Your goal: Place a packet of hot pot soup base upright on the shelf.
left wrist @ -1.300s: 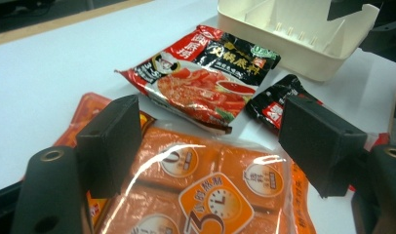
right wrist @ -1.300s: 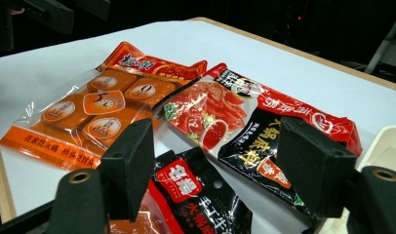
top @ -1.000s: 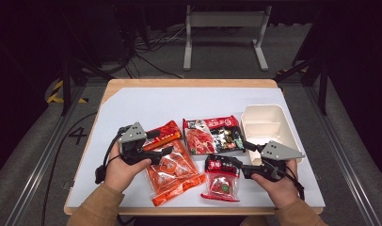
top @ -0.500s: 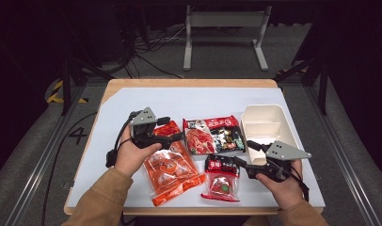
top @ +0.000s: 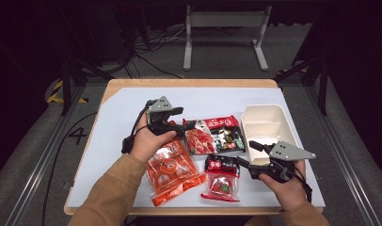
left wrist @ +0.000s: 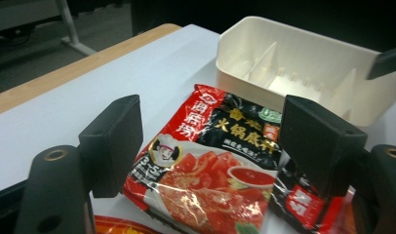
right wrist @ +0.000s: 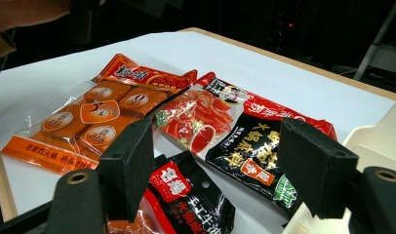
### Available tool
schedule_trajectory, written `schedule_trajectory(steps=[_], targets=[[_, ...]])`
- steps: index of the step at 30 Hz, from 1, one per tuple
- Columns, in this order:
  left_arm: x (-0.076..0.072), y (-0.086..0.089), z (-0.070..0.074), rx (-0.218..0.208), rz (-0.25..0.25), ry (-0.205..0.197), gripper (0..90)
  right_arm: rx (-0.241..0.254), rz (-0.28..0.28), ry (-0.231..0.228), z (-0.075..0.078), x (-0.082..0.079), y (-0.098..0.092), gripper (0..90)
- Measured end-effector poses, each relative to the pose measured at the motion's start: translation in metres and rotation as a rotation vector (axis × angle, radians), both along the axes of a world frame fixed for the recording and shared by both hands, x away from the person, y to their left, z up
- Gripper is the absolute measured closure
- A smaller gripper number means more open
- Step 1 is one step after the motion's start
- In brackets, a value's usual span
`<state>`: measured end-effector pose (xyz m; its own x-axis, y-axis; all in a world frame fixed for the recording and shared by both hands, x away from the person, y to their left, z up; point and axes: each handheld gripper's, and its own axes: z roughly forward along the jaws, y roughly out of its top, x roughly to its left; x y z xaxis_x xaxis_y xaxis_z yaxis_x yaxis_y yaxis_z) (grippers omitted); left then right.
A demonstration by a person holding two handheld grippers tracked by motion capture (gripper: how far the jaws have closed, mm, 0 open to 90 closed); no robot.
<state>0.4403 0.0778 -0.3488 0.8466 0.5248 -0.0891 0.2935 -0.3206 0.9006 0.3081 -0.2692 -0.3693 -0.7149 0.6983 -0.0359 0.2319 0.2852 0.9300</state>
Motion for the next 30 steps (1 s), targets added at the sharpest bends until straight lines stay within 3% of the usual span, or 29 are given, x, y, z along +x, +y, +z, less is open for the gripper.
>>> schedule_trajectory(steps=[4,6,9,12,15,17,24,30], targets=[[0.014,-0.015,-0.001,0.01,-0.013,0.015,26.0,0.003,-0.004,-0.004,0.002,-0.002,-0.003,30.0],[0.017,-0.018,-0.001,0.02,-0.023,0.028,32.2,0.002,-0.006,-0.004,0.002,-0.004,-0.005,29.8],[0.026,-0.029,-0.003,0.051,-0.047,0.029,32.2,0.005,-0.012,-0.007,0.004,-0.007,-0.008,29.9],[0.034,-0.036,-0.004,0.034,-0.059,0.048,31.7,0.01,-0.021,-0.012,0.005,-0.01,-0.01,29.9],[0.039,-0.039,-0.007,0.036,-0.057,0.033,30.8,0.009,-0.024,-0.013,0.006,-0.013,-0.011,29.8],[0.045,-0.041,-0.013,0.014,-0.068,0.006,29.7,0.004,-0.026,-0.013,0.005,-0.015,-0.011,29.7],[0.069,-0.042,-0.033,0.076,-0.03,0.082,35.5,-0.007,-0.029,-0.006,0.003,-0.017,-0.012,29.5],[0.082,-0.046,-0.052,0.12,-0.041,0.124,40.7,-0.007,-0.034,-0.002,0.002,-0.02,-0.013,29.5]])
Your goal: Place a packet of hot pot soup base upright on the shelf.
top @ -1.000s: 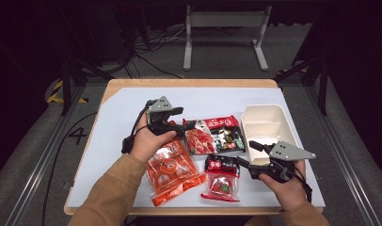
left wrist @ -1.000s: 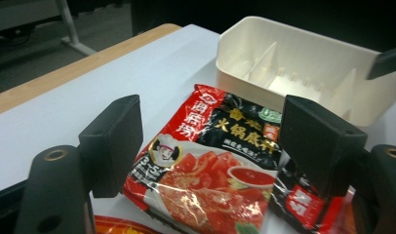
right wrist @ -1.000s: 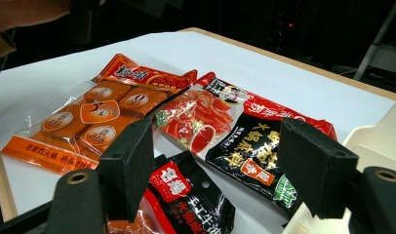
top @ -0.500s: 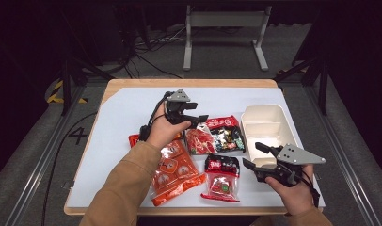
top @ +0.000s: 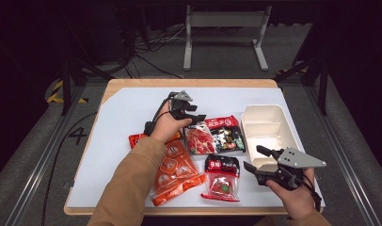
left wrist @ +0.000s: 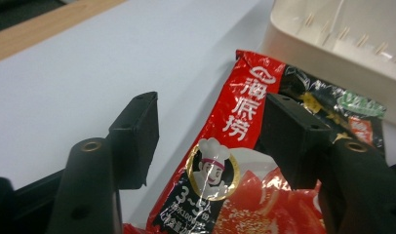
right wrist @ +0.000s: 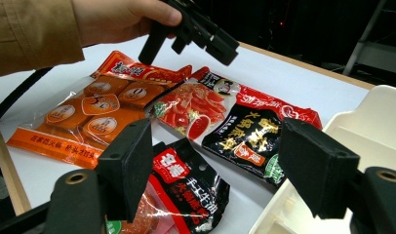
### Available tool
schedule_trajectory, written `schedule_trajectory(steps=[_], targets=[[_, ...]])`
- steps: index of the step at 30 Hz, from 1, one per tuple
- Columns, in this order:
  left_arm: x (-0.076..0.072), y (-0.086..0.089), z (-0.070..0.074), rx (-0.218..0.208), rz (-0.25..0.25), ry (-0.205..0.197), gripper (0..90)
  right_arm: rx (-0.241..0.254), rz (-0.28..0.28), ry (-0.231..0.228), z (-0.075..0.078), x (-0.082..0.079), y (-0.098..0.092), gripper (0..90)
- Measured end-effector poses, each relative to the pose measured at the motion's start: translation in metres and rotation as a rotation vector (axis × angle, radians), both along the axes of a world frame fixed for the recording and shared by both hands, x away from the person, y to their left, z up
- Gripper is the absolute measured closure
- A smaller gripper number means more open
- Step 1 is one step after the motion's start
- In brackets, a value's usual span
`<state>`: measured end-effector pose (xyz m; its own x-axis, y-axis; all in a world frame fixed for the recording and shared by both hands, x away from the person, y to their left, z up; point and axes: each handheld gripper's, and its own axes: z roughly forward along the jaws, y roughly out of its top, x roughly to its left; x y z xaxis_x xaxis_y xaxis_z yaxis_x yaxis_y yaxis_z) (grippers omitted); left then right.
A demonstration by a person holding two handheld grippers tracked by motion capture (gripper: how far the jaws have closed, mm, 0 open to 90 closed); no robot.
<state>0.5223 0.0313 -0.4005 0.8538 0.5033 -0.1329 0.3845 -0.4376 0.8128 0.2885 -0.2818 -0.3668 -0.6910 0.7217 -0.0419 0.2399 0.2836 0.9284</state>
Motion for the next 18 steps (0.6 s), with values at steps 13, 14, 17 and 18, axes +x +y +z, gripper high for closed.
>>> schedule_trajectory(steps=[13,14,17,18], targets=[[0.013,-0.026,-0.016,0.073,-0.036,0.055,42.2,-0.005,0.009,0.002,0.0,-0.002,0.001,28.9],[0.013,-0.027,-0.018,0.07,-0.035,0.061,42.5,-0.004,0.01,0.002,0.0,-0.002,0.001,28.9],[0.014,-0.03,-0.021,0.094,-0.048,0.076,44.8,-0.003,0.011,0.0,0.0,-0.002,0.0,28.9],[0.015,-0.031,-0.022,0.097,-0.052,0.081,45.5,-0.004,0.011,-0.002,0.0,-0.002,0.0,28.9]])
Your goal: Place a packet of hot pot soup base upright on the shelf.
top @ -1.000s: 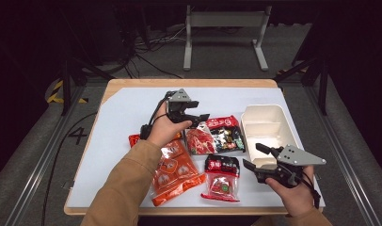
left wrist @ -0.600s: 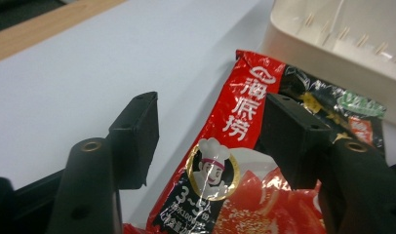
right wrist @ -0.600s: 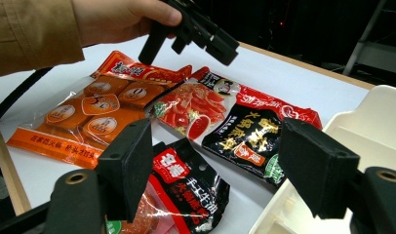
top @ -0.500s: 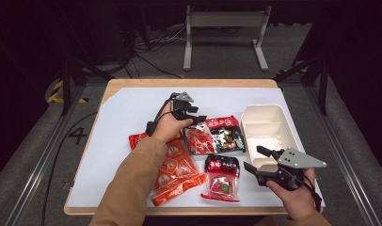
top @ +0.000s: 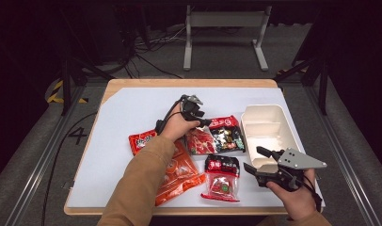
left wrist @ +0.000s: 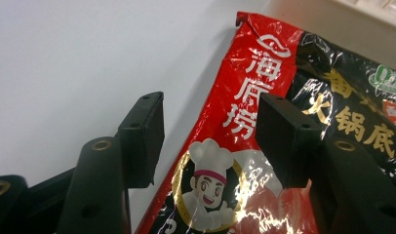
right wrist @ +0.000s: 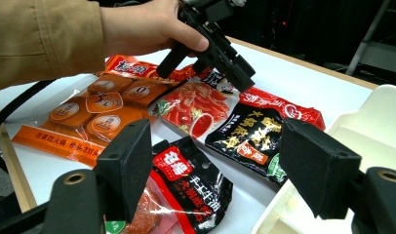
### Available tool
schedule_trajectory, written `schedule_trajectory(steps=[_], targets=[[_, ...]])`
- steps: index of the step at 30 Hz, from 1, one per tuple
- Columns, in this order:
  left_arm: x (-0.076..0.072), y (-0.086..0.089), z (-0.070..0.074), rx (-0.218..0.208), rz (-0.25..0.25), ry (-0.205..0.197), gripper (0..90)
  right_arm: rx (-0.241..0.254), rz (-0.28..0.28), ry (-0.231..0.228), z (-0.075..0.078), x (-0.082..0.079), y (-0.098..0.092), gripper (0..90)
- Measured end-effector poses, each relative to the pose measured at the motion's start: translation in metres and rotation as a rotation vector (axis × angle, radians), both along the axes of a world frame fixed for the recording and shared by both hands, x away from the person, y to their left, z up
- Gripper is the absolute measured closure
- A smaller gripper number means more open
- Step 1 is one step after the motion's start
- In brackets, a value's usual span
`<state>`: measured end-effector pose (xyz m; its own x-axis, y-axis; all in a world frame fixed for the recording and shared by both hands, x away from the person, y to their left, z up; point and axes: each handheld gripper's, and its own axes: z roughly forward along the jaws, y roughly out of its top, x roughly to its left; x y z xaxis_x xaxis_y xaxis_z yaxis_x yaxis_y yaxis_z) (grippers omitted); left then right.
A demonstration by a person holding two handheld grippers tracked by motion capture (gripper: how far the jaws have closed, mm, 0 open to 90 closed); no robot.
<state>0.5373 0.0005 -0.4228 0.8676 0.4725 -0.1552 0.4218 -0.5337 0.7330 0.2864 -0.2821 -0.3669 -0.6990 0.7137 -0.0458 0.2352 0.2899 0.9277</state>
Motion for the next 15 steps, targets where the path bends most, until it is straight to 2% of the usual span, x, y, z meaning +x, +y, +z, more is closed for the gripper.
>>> schedule_trajectory(steps=[6,11,12,15], targets=[[0.0029,-0.0017,-0.0059,0.008,0.006,0.03,47.9,-0.005,0.001,0.005,-0.0006,0.0001,0.0002,28.9],[0.0048,-0.0021,-0.0103,-0.009,0.007,0.079,51.8,-0.003,0.002,0.005,-0.0002,-0.0004,0.0009,28.8],[0.0044,-0.0027,-0.0107,-0.004,0.002,0.08,54.9,-0.001,0.003,0.005,-0.0001,-0.0006,0.001,28.7],[0.003,-0.0043,-0.0103,0.014,-0.003,0.077,56.5,0.004,0.005,0.006,-0.0004,0.0,0.0011,28.7]])
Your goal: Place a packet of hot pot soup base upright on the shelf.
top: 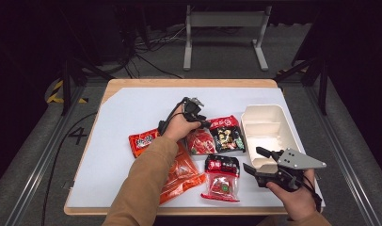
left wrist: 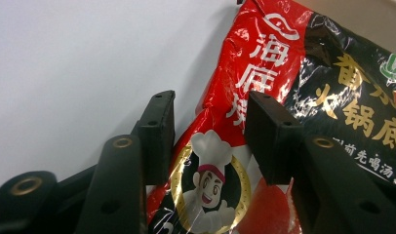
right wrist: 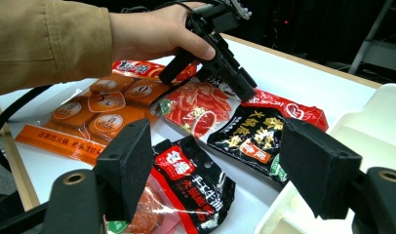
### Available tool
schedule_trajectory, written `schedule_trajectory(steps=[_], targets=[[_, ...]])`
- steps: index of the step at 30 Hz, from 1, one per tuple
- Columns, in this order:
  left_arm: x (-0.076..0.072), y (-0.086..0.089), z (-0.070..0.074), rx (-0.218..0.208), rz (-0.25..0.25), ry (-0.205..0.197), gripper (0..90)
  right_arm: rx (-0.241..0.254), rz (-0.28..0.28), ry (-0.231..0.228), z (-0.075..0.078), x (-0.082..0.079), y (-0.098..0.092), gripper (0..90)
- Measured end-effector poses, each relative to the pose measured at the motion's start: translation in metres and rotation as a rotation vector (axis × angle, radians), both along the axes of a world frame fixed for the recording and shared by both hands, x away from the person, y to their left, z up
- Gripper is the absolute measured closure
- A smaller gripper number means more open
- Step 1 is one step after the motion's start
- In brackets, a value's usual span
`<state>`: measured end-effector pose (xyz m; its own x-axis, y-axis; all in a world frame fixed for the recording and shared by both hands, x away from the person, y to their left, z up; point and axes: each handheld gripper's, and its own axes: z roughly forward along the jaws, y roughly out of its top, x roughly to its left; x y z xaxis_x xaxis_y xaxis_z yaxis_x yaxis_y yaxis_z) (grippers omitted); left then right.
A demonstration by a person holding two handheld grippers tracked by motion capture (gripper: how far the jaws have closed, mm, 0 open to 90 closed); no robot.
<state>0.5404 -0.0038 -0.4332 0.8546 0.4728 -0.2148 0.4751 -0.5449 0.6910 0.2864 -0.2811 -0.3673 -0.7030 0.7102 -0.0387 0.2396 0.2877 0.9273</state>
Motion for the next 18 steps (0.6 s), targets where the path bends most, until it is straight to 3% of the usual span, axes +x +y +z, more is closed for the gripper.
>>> schedule_trajectory(steps=[3,7,14,18], targets=[[-0.0015,-0.002,-0.0003,0.024,-0.017,-0.001,62.4,0.001,0.001,0.002,0.0005,-0.0007,0.0005,28.6],[-0.0035,-0.0017,0.0005,0.041,-0.022,-0.033,68.0,0.005,0.002,-0.002,0.0014,-0.0013,0.0003,28.6],[-0.0055,0.0022,0.0046,0.059,-0.027,-0.041,81.8,0.006,0.002,0.003,0.0006,-0.0005,0.0007,28.6],[-0.0057,0.0064,0.0081,0.059,-0.012,-0.001,85.9,0.015,0.004,0.003,0.0004,0.0001,0.0008,28.6]])
